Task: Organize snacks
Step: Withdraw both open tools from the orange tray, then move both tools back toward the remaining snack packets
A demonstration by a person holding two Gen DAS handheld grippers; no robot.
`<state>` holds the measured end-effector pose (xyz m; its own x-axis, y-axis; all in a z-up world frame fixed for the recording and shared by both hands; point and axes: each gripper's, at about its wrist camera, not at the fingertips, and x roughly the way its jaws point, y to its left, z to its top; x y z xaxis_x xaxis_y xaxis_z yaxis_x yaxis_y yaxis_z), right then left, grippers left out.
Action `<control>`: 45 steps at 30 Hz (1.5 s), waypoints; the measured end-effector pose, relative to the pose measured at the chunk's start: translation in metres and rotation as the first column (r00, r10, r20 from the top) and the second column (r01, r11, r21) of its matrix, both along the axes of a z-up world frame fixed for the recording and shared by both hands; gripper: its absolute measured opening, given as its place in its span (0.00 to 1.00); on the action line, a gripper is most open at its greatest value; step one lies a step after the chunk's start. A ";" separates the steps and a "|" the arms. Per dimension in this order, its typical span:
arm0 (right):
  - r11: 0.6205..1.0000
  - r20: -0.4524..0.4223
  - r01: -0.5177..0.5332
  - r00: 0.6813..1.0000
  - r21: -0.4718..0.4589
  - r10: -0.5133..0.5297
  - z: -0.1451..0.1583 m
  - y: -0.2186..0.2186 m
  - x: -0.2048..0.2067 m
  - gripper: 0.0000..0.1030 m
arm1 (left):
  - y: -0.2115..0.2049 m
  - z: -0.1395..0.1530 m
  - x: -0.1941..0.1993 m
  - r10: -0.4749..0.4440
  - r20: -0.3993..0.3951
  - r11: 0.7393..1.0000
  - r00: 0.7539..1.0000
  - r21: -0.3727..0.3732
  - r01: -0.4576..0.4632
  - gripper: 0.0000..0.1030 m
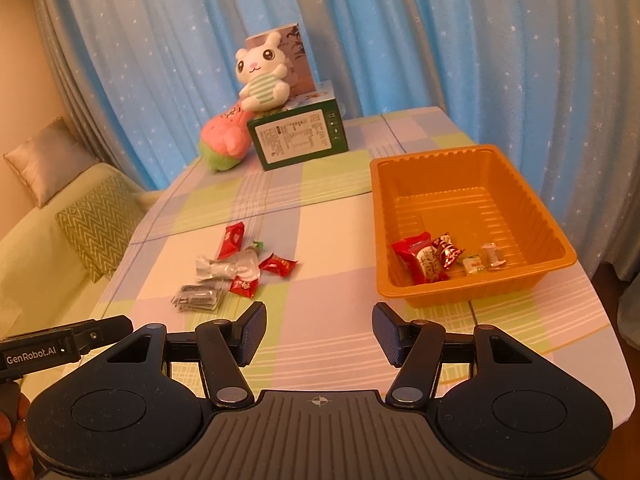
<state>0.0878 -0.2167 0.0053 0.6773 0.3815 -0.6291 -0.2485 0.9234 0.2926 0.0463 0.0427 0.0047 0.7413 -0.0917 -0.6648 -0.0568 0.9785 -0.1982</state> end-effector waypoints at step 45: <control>0.761 0.004 -0.576 0.796 -0.298 0.605 -0.109 0.151 0.135 0.57 | 0.056 -0.105 0.170 -0.658 -0.254 0.632 0.709 0.327 0.703 0.62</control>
<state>0.2226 -0.0661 -0.1039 0.4348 0.5517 -0.7117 -0.7836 0.6212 0.0028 0.2166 0.0983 -0.1003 0.4979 -0.2724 -0.8234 0.6582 0.7369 0.1542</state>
